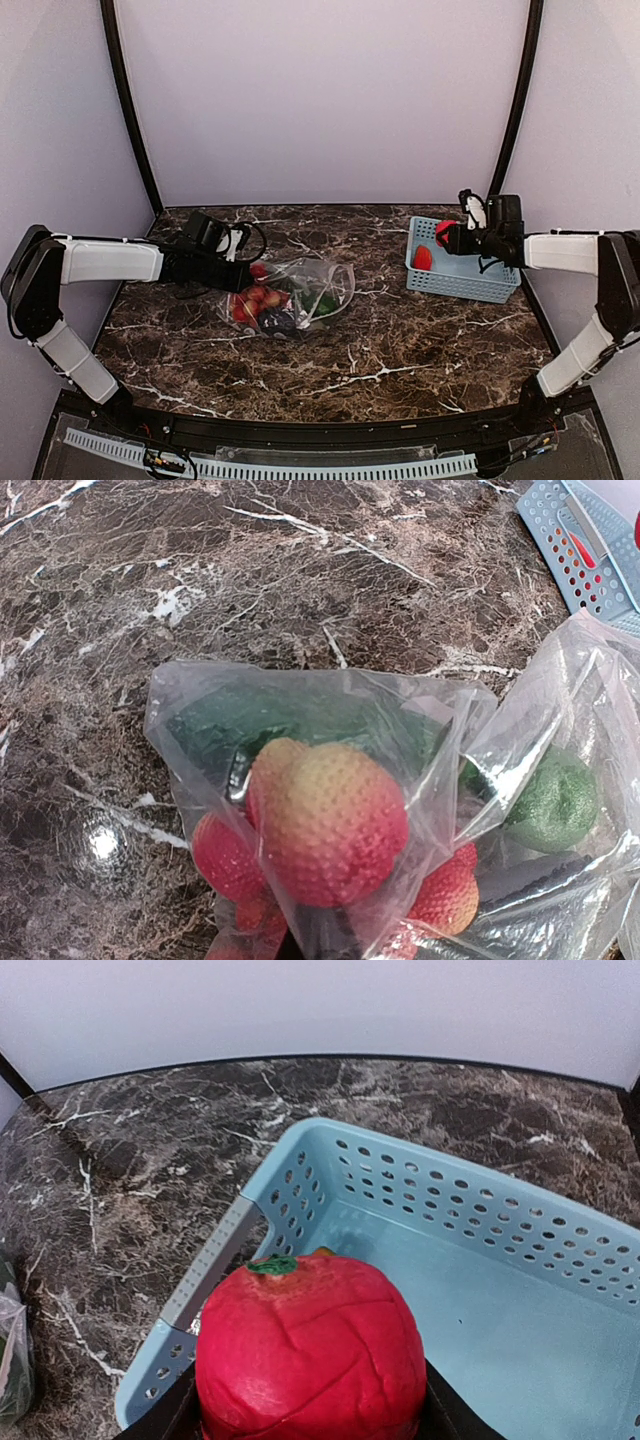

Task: Open the zip-top bag and remove the fake food

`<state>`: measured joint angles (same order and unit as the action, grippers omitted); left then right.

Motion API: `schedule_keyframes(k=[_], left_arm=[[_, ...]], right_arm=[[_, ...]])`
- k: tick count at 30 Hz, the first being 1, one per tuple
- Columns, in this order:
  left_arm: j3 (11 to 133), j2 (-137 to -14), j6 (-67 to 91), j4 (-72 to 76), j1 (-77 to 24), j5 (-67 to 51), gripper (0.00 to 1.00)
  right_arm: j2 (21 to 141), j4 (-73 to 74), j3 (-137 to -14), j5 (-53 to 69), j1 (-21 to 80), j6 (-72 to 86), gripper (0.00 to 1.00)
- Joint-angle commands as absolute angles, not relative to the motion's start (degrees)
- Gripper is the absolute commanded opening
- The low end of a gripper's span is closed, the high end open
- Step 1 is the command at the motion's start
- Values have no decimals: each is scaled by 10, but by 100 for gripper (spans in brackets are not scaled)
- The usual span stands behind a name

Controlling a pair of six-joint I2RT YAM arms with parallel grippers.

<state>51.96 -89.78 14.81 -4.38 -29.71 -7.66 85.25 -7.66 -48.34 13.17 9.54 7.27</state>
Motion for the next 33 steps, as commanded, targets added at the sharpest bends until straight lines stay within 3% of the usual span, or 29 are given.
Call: schedule_keyframes(k=[1, 16, 30, 33], left_arm=[[509, -881, 151, -41, -292, -78, 1], [516, -885, 148, -45, -292, -78, 1], [515, -879, 147, -48, -292, -80, 1], [514, -879, 148, -48, -292, -81, 1]], right_arm=[[903, -66, -521, 117, 87, 87, 50], [1057, -24, -643, 94, 75, 78, 56], [1102, 33, -698, 92, 73, 79, 69], [1099, 33, -695, 92, 73, 79, 77]])
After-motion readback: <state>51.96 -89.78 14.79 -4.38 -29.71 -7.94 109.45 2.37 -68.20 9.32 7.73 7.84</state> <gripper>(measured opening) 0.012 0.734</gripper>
